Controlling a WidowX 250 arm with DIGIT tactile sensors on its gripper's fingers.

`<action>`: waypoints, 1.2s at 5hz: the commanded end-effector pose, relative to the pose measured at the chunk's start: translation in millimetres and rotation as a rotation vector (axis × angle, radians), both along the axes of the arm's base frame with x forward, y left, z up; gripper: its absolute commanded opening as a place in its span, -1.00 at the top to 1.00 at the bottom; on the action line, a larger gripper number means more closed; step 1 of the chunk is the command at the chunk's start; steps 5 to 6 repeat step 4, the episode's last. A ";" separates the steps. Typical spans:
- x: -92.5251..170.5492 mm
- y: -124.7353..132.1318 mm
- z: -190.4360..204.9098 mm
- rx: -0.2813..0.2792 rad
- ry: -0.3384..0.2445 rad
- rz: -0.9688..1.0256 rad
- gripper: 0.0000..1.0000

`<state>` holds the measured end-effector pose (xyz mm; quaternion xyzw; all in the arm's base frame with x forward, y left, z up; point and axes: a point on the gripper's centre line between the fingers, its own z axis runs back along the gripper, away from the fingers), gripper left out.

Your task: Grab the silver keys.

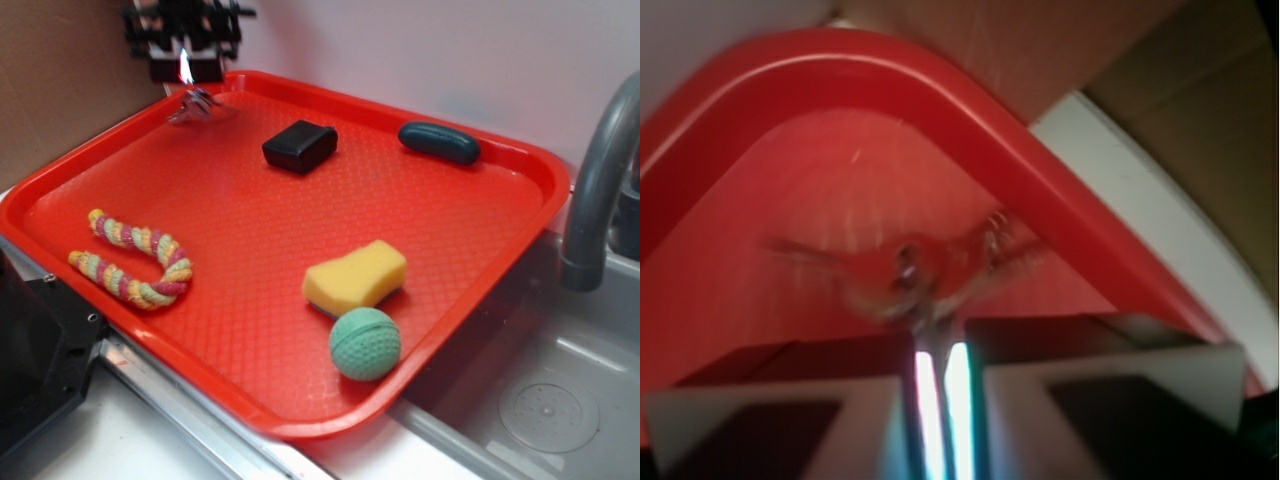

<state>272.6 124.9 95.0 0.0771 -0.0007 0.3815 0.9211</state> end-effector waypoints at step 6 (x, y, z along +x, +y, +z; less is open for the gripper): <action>-34.2 -103.1 175.5 0.062 -0.123 -0.614 1.00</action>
